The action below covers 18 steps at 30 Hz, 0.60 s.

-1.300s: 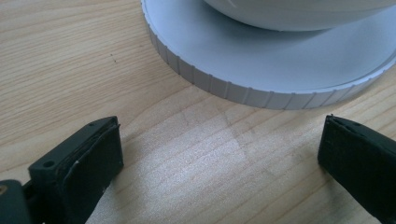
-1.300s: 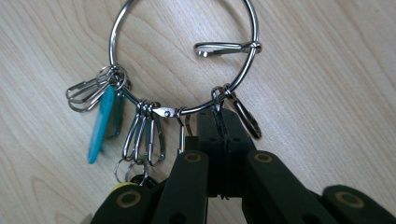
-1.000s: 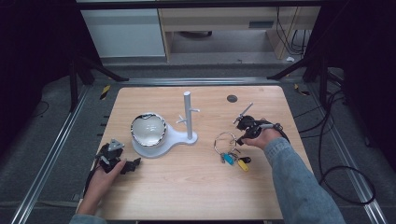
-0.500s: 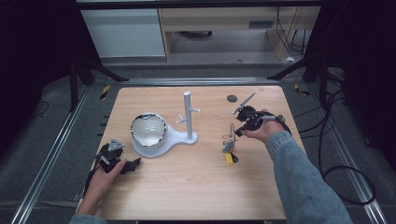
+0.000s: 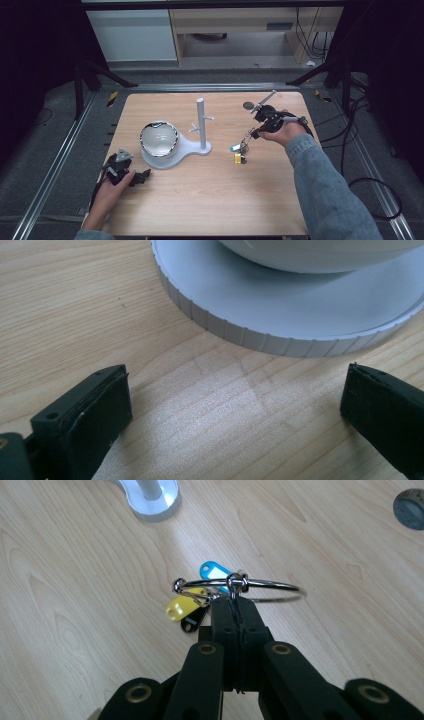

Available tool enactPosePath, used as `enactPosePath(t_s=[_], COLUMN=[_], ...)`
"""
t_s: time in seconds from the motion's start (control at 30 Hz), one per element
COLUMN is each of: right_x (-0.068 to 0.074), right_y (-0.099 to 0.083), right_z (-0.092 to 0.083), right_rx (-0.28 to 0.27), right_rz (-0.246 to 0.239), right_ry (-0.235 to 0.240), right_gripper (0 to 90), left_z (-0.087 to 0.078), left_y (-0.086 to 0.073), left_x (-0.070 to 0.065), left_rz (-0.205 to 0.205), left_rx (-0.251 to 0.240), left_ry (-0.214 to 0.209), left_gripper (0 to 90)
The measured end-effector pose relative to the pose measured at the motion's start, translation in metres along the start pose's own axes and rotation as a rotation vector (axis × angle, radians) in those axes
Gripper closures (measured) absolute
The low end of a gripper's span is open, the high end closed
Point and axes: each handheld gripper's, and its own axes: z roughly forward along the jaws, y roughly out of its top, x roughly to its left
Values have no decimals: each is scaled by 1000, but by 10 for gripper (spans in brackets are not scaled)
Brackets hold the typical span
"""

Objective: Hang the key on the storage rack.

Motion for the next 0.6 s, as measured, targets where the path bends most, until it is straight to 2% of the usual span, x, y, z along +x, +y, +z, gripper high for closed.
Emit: enactPosePath(t_s=[0.27, 0.6], right_x=[2, 9], right_y=[15, 38], right_z=[-10, -25], right_rx=[-26, -28], right_rz=[-3, -39], right_ry=[-12, -39], right_gripper=[896, 896], left_z=[0, 0], left_y=[0, 0], left_x=[0, 0], left_rz=[0, 2], left_rx=[0, -2], left_ry=[0, 1], left_gripper=[0, 0])
